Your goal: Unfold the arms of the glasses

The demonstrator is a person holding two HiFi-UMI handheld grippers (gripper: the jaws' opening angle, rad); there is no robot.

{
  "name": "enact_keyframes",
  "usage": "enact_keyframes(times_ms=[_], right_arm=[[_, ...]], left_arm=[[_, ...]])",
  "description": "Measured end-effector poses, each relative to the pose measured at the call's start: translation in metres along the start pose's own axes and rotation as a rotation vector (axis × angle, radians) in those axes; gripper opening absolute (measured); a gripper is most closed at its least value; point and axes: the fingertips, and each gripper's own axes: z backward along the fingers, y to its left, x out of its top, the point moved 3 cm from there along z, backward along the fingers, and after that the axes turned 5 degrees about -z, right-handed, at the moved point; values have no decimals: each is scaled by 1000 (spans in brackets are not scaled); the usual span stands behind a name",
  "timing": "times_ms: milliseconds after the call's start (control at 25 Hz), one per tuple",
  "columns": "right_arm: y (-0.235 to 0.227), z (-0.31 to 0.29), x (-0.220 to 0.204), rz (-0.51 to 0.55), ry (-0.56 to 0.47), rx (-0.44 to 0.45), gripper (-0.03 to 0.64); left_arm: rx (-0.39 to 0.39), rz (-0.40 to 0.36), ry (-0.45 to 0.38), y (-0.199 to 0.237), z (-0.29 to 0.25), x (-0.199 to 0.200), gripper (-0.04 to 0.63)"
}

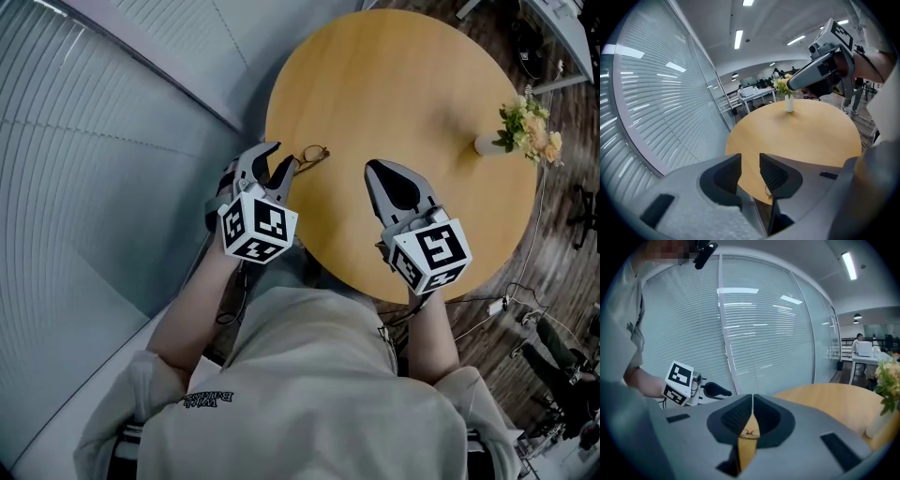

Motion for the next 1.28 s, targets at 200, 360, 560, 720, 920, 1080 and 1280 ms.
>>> enact_keyframes(times_ms=[200,360,560,720,920,1080,1280], right_arm=[[-11,-16,-15,28,59,-19,33],[-20,-25,-28,15,85,-11,33],[-27,-32,-43,-4,111,-9,34],[-27,-37,-54,-15,134,1,34],[-32,-39,-74,-29,168,17,33],[-41,-44,-87,-40,185,14,33],[-46,-44,-99,-47,196,11,32]], left_arm=[[-52,-41,79,-10,-25,-21,147],[-96,-39,124,-22,-43,-33,152],[-128,-67,167,-37,-67,-47,156],[-140,-53,210,-42,-82,-61,156],[-183,-66,263,-63,-105,-78,156],[-212,-72,298,-70,-121,-91,156],[-238,-90,314,-82,-137,-97,156]])
